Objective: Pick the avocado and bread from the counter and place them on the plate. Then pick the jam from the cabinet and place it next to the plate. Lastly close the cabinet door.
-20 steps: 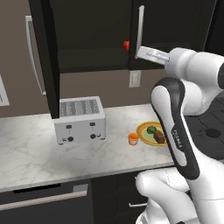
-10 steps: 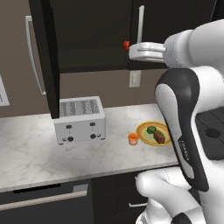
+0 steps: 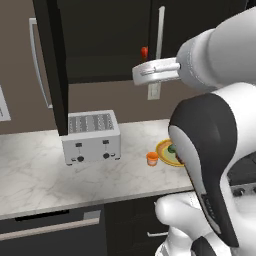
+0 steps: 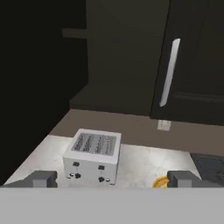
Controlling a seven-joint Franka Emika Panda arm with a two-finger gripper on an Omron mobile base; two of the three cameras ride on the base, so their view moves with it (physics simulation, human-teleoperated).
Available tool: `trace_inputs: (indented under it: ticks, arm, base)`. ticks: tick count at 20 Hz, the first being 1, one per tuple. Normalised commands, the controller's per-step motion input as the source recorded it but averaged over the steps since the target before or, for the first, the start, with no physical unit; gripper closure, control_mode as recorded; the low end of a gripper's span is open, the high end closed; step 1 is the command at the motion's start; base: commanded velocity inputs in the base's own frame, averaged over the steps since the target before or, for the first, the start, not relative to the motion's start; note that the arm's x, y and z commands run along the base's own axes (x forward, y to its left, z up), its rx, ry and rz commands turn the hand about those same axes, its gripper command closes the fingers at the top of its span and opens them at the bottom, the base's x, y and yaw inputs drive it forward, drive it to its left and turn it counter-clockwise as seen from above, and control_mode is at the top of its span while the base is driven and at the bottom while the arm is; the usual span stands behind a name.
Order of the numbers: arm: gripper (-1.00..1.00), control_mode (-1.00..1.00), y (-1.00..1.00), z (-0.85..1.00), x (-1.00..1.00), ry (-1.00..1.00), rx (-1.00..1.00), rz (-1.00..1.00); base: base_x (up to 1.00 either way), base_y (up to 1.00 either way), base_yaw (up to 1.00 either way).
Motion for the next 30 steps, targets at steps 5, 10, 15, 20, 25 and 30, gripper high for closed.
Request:
trace_inputs:
  ticks: [5, 10, 15, 20, 25, 30]
  arm:
    - [-1.0, -1.0, 0.44, 0.02, -0.56, 0.0, -0.16, 0.0]
    - [-1.0, -1.0, 0.57, -0.12, -0.37, 0.0, -0.16, 0.01]
    - [-1.0, -1.0, 0.65, -0.39, -0.06, -0.01, -0.13, 0.0]
    - [-1.0, -1.0, 0.71, -0.49, 0.0, -0.1, -0.12, 0.0]
    - [-1.0, -1.0, 0.6, -0.22, 0.0, -0.17, -0.09, 0.0]
    - [-1.0, -1.0, 0.41, -0.14, 0.17, -0.13, -0.04, 0.0]
  base:
    - [0.0, 0.0, 0.0]
    - [0.0, 0.0, 0.0]
    - [0.0, 0.0, 0.0]
    - [0.0, 0.0, 0.0]
    - [0.0, 0.0, 0.0]
    - [0.0, 0.0, 0.0]
